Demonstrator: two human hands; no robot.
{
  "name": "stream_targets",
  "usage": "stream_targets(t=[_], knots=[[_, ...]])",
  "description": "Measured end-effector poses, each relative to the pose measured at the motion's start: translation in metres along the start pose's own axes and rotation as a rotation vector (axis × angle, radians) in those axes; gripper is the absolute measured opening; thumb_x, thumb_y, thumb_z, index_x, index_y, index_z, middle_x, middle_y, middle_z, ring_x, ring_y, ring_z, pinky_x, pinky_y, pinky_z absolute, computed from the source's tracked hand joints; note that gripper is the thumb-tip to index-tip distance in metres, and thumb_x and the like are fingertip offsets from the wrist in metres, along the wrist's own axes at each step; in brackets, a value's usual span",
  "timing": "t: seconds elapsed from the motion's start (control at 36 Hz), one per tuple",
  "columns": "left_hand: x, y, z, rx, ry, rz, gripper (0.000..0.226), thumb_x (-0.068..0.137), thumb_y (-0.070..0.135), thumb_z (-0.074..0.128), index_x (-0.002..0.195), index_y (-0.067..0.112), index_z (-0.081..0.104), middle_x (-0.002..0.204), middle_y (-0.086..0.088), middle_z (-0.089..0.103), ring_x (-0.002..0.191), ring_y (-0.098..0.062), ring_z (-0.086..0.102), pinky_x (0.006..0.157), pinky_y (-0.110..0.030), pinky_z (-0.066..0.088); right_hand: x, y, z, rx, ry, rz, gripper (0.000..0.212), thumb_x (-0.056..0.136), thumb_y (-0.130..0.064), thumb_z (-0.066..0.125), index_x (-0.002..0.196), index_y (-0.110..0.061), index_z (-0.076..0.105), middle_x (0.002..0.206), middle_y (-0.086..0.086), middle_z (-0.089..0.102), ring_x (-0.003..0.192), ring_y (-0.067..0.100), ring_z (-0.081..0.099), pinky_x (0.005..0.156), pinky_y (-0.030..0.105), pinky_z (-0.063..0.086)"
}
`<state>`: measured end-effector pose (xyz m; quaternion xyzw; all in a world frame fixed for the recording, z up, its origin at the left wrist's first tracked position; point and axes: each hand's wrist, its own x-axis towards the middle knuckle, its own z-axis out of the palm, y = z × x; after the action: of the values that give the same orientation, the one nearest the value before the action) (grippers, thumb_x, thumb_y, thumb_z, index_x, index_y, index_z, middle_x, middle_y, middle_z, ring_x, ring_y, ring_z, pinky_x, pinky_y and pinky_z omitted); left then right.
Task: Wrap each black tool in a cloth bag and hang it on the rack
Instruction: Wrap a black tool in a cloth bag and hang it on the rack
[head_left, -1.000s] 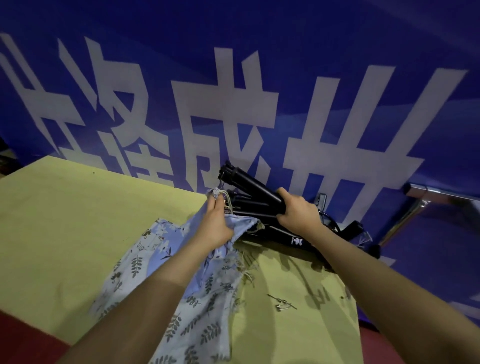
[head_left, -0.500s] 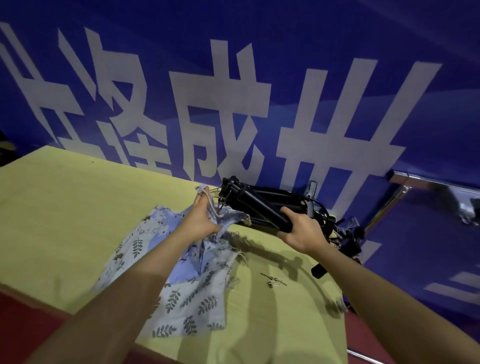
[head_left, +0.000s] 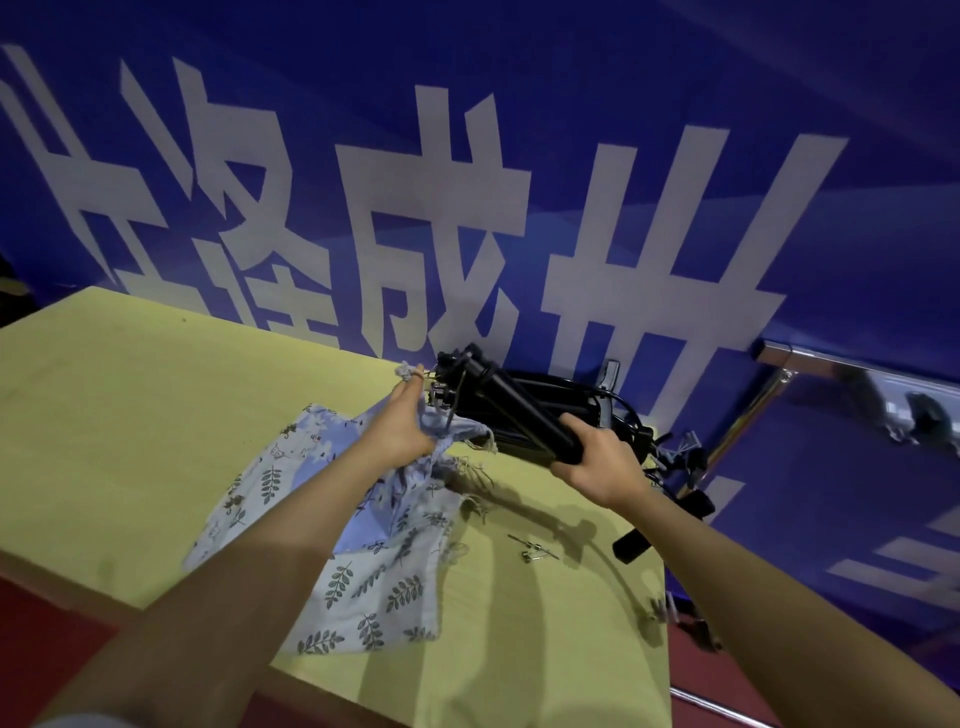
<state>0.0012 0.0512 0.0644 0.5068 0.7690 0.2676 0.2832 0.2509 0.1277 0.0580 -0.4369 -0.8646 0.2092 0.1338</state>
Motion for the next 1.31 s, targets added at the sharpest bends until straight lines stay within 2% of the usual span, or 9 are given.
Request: stream_targets(t=[0.08, 0.19, 0.28, 0.42, 0.67, 0.89, 1.08, 1.22, 1.31], knots=[[-0.003, 0.002, -0.002, 0.045, -0.059, 0.028, 0.1, 0.083, -0.007, 0.06, 0.151, 0.025, -0.005, 0.159, 0.002, -0.001, 0.105, -0.033, 0.056, 0.045, -0.022, 0.039, 0.001, 0.003, 0.004, -0.118, -0.094, -0.003, 0.043, 0.079, -0.027, 0.062, 0.119, -0.028, 0.05, 0.08, -0.001, 0.062, 0.074, 0.025, 0.06, 0.06, 0.029, 0.042], [-0.004, -0.002, -0.004, 0.103, -0.122, 0.061, 0.104, 0.081, -0.009, 0.059, 0.15, 0.03, -0.009, 0.16, 0.004, -0.004, 0.109, -0.029, 0.057, 0.046, -0.022, 0.039, 0.003, 0.003, 0.009, -0.257, -0.16, -0.031, 0.05, 0.08, -0.028, 0.059, 0.128, -0.028, 0.047, 0.09, 0.001, 0.064, 0.084, 0.026, 0.061, 0.064, 0.029, 0.043], [-0.006, -0.001, -0.003, 0.165, -0.149, 0.094, 0.106, 0.079, -0.009, 0.061, 0.15, 0.028, -0.008, 0.16, 0.005, -0.005, 0.14, -0.027, 0.03, 0.053, -0.023, 0.046, 0.006, 0.001, 0.015, -0.33, -0.178, -0.063, 0.053, 0.08, -0.027, 0.056, 0.132, -0.027, 0.044, 0.1, 0.004, 0.067, 0.09, 0.028, 0.062, 0.064, 0.029, 0.042], [-0.008, 0.002, 0.003, 0.252, -0.189, 0.098, 0.105, 0.078, -0.006, 0.064, 0.15, 0.025, -0.006, 0.159, 0.002, 0.002, 0.139, -0.027, 0.031, 0.09, -0.038, 0.052, 0.015, -0.006, 0.021, -0.431, -0.192, -0.113, 0.057, 0.081, -0.023, 0.054, 0.137, -0.026, 0.04, 0.095, 0.005, 0.066, 0.086, 0.027, 0.062, 0.062, 0.031, 0.046], [-0.006, 0.01, 0.011, 0.656, 0.002, 0.15, 0.085, 0.081, -0.008, 0.052, 0.149, 0.021, 0.009, 0.152, -0.001, 0.019, 0.109, -0.035, 0.048, 0.063, -0.041, 0.043, 0.029, -0.02, 0.023, -0.687, -0.145, -0.275, 0.04, 0.084, -0.013, 0.049, 0.124, -0.017, 0.044, 0.1, 0.006, 0.063, 0.089, 0.03, 0.061, 0.069, 0.033, 0.035], [-0.006, 0.011, 0.025, 0.528, -0.167, 0.136, 0.091, 0.079, -0.003, 0.056, 0.15, 0.02, 0.004, 0.152, -0.002, 0.016, 0.134, -0.035, 0.019, 0.097, -0.044, 0.041, 0.04, -0.043, 0.025, -0.811, -0.118, -0.386, 0.03, 0.087, -0.009, 0.047, 0.117, -0.006, 0.049, 0.114, 0.014, 0.059, 0.104, 0.033, 0.057, 0.089, 0.038, 0.038], [-0.002, 0.009, 0.036, 0.765, 0.015, 0.247, 0.058, 0.084, 0.032, 0.061, 0.132, 0.013, 0.036, 0.13, -0.007, 0.04, 0.115, -0.03, 0.033, 0.095, -0.038, 0.03, 0.049, -0.056, 0.033, -0.922, 0.084, -0.574, 0.025, 0.048, -0.021, 0.08, 0.068, -0.015, 0.066, 0.059, 0.0, 0.059, 0.052, 0.02, 0.057, 0.068, 0.033, 0.048], [0.003, 0.006, 0.038, 0.678, 0.127, 0.185, 0.042, 0.084, 0.025, 0.059, 0.122, 0.014, 0.044, 0.125, -0.004, 0.046, 0.114, -0.026, 0.035, 0.088, -0.037, 0.029, 0.061, -0.058, 0.033, -0.828, 0.321, -0.699, 0.023, 0.067, -0.019, 0.074, 0.087, -0.013, 0.064, 0.078, 0.003, 0.062, 0.074, 0.024, 0.059, 0.085, 0.043, 0.038], [0.006, -0.002, 0.036, 0.623, 0.172, 0.154, 0.038, 0.085, 0.022, 0.06, 0.118, 0.014, 0.045, 0.124, -0.005, 0.047, 0.113, -0.027, 0.035, 0.084, -0.036, 0.028, 0.06, -0.055, 0.037, -0.706, 0.391, -0.798, 0.024, 0.079, -0.02, 0.063, 0.102, -0.013, 0.058, 0.093, 0.003, 0.06, 0.083, 0.024, 0.057, 0.085, 0.036, 0.033]])
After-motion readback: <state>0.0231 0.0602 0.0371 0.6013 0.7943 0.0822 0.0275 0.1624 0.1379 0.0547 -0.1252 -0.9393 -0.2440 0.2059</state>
